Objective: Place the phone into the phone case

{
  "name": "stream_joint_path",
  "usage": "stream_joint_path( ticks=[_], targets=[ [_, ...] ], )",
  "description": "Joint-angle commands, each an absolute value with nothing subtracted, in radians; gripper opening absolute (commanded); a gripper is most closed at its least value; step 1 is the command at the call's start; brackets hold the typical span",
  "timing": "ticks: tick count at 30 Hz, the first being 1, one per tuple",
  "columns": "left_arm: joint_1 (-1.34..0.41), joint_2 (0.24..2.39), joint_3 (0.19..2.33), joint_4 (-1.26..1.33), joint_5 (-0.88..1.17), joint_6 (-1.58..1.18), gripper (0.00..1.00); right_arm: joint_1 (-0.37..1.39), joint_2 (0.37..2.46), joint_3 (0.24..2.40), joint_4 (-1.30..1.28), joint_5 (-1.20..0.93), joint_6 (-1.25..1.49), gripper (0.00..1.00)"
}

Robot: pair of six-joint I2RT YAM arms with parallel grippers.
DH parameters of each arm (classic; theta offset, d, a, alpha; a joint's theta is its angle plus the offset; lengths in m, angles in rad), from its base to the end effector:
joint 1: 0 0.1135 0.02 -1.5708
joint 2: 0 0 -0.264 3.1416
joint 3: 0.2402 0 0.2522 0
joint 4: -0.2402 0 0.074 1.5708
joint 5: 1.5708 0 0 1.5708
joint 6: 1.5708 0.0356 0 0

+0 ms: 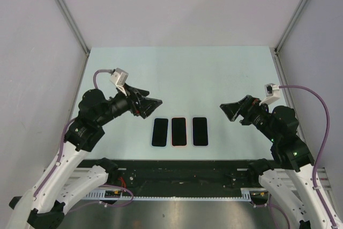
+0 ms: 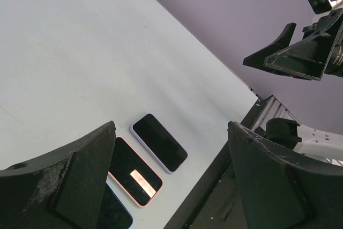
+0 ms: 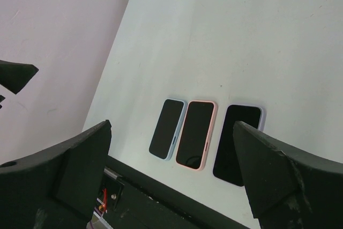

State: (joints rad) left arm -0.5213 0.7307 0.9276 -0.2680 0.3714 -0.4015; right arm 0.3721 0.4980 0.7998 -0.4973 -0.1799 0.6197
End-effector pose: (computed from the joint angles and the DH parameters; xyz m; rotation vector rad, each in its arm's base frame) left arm 0.1313 -0.0903 0.3888 0.4010 1.6889 -0.9966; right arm 0.1012 0.0463 0.3485 0.0921 1.8456 0.8664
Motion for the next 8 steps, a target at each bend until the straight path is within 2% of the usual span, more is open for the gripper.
stream_joint_path(
  ticks=[1,8],
  targets=[
    [-0.517,0.723,0.923,-0.232,0.359,-0.41,0.89,0.376,0.494,0.835,-0.483,-0.16,0.614,1.0],
    [-0.517,0.721,0.925,-0.233,0.347,-0.407,0.89,0.376,0.503,0.835,-0.485,-0.169,0.615,1.0]
  ],
)
